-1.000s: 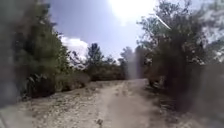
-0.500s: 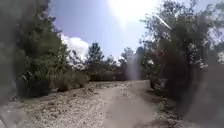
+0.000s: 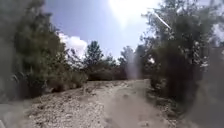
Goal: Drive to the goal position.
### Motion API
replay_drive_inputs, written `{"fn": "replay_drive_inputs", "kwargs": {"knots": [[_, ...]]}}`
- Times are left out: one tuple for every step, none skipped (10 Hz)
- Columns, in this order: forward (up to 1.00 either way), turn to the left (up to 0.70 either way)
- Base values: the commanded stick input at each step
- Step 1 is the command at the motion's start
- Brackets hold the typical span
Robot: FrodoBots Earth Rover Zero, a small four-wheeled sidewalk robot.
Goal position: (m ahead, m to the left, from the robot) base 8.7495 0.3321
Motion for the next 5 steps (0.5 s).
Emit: {"fn": "replay_drive_inputs", "kwargs": {"knots": [[0.60, 0.01], [0.60, 0.01], [0.60, 0.01], [0.60, 0.01], [0.60, 0.01]]}}
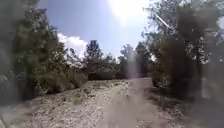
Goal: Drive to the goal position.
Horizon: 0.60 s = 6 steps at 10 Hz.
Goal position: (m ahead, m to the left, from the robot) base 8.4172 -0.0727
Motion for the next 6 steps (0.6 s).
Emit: {"fn": "replay_drive_inputs", "kwargs": {"knots": [[0.60, 0.01], [0.60, 0.01], [0.60, 0.01], [0.60, 0.01], [0.60, 0.01], [0.60, 0.01]]}}
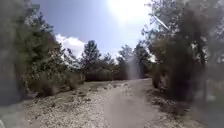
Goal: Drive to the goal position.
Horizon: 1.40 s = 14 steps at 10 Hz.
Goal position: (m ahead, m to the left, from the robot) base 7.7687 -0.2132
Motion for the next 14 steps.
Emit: {"fn": "replay_drive_inputs", "kwargs": {"knots": [[0.60, 0.01], [0.60, 0.01], [0.60, 0.01], [0.60, 0.01], [0.60, 0.01], [0.60, 0.01], [0.60, 0.01], [0.60, 0.01], [0.60, 0.01], [0.60, 0.01], [0.60, 0.01], [0.60, 0.01], [0.60, 0.01], [0.60, 0.01]]}}
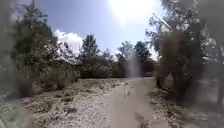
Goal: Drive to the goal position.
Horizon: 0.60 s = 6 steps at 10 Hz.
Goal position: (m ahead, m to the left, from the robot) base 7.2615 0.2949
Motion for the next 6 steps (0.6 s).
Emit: {"fn": "replay_drive_inputs", "kwargs": {"knots": [[0.60, 0.01], [0.60, 0.01], [0.60, 0.01], [0.60, 0.01], [0.60, 0.01], [0.60, 0.01]]}}
